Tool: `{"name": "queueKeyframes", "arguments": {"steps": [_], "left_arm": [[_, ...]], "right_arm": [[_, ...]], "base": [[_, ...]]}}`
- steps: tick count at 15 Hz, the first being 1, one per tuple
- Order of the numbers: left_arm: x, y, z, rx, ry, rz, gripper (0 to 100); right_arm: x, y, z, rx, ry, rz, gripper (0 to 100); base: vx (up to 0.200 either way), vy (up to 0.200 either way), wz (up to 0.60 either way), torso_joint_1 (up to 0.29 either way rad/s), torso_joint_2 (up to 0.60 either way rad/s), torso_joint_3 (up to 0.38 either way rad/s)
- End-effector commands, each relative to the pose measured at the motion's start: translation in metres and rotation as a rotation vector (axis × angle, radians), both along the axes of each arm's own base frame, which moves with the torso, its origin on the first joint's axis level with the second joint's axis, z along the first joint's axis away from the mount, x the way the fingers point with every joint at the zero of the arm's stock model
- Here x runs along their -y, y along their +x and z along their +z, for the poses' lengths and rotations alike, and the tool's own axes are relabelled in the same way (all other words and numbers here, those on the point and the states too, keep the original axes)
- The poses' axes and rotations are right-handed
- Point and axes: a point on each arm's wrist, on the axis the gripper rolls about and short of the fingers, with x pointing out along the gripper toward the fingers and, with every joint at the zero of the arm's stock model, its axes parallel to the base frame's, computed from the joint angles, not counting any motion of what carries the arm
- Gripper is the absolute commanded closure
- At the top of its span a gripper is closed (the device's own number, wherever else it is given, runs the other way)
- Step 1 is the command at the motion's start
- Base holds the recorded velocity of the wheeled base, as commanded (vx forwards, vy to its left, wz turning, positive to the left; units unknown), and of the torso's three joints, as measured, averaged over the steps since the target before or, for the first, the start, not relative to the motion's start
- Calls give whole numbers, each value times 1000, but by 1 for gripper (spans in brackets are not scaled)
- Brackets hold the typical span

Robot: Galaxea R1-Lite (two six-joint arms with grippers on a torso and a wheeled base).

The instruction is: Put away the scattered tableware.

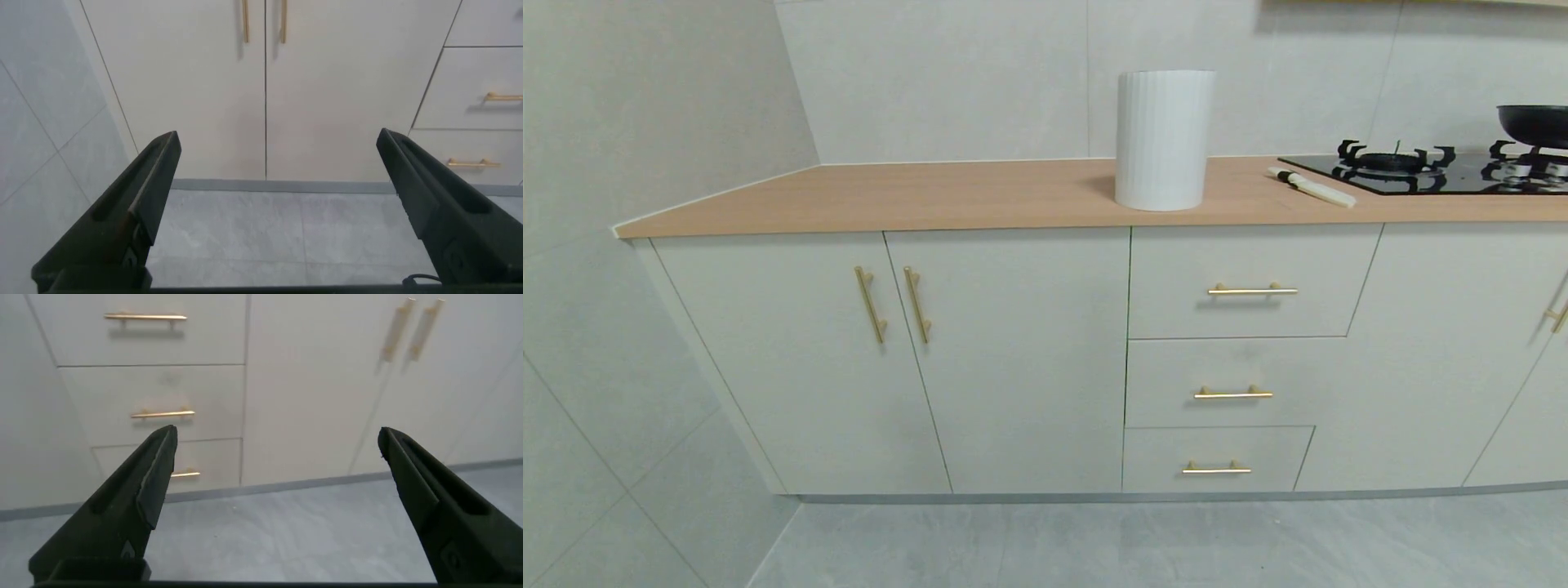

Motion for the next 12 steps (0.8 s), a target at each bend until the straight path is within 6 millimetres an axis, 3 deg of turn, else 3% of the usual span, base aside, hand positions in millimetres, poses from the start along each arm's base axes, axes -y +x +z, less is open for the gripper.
{"name": "queueKeyframes", "arguments": {"steps": [1, 3, 6, 12], "left_arm": [[0, 0, 0, 1, 0, 1, 0], [0, 0, 0, 1, 0, 1, 0], [0, 0, 0, 1, 0, 1, 0], [0, 0, 0, -1, 0, 1, 0]], "right_arm": [[-2, -20, -16, 84, -6, -11, 0], [-2, -11, -31, 47, -1, 12, 0], [-6, 3, -55, 72, 7, 206, 0], [-9, 3, -61, 11, 48, 316, 0]], "base": [[0, 0, 0, 0, 0, 0], [0, 0, 0, 0, 0, 0], [0, 0, 0, 0, 0, 0], [0, 0, 0, 0, 0, 0]]}}
